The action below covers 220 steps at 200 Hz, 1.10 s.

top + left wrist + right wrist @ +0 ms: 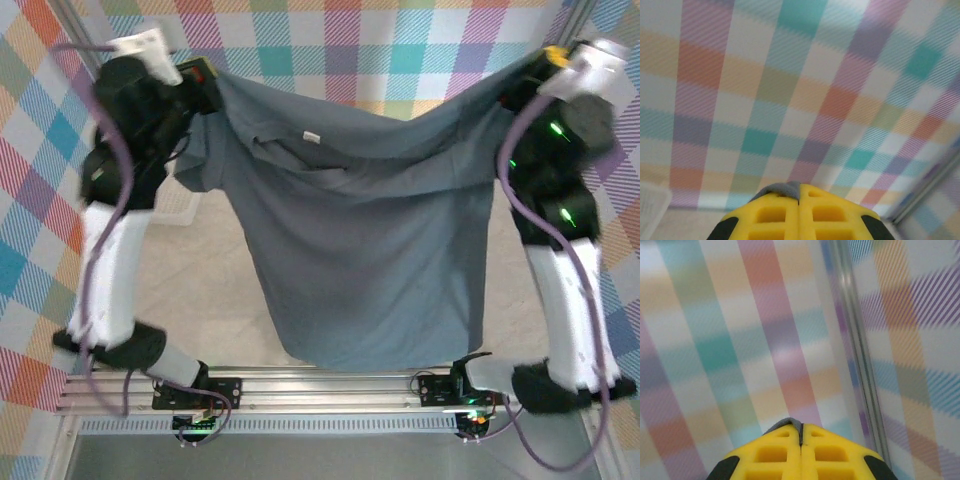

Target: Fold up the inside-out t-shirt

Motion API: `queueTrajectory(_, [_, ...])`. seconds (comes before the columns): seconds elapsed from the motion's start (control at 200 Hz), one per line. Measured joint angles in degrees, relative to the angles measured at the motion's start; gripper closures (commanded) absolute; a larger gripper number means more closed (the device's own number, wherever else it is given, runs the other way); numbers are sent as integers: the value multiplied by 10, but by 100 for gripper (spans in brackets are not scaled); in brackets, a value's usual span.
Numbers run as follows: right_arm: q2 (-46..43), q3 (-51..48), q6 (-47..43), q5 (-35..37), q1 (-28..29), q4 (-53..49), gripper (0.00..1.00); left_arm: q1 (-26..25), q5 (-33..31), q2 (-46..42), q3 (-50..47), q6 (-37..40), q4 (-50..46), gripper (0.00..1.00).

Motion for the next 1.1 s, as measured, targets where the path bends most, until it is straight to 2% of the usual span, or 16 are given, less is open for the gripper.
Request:
queueTrajectory(0.035, [32, -5, 13, -13, -18, -9, 100, 13, 10, 44, 0, -4, 11, 100])
queueTrajectory(0.065, [64, -14, 26, -26, -37, -15, 92, 24, 18, 81, -1, -6, 23, 99])
queueTrajectory(0.155, [162, -22, 56, -71, -85, -48, 45, 48, 43, 200, -1, -5, 66, 68])
queueTrajectory(0.175, [184, -12, 58, -81, -94, -64, 39, 52, 47, 224, 2, -7, 69, 61])
queueTrajectory(0.215, [238, 23, 65, -106, -110, -105, 35, 60, 60, 276, 16, -10, 70, 54])
queueTrajectory(0.295, [336, 125, 64, -155, -130, -190, 32, 72, 85, 349, 56, -15, 61, 49])
queueTrajectory(0.415, [361, 161, 57, -216, -139, -271, 29, 79, 137, 359, 71, -12, 47, 47])
queueTrajectory(0.49, [329, 140, 43, -263, -137, -301, 24, 79, 181, 309, 39, 1, 59, 45])
queueTrajectory(0.54, [290, 105, 38, -291, -136, -313, 23, 73, 209, 239, -29, 16, 78, 40])
queueTrajectory(0.615, [218, 45, 43, -326, -134, -335, 23, 54, 238, 110, -157, 46, 119, 24])
queueTrajectory(0.68, [144, -19, 69, -356, -133, -345, 24, 15, 257, -27, -287, 90, 170, 19])
queueTrajectory(0.74, [66, -100, 105, -394, -133, -346, 25, -33, 275, -135, -380, 149, 206, 1])
queueTrajectory(0.85, [-61, -266, 169, -472, -118, -343, 29, -126, 295, -268, -481, 271, 192, 0])
queueTrajectory(0.95, [-129, -391, 233, -503, -36, -370, 31, -188, 273, -333, -535, 383, 130, 0])
queueTrajectory(1.1, [-135, -503, 334, -512, 130, -435, 30, -247, 223, -365, -632, 501, 30, 0])
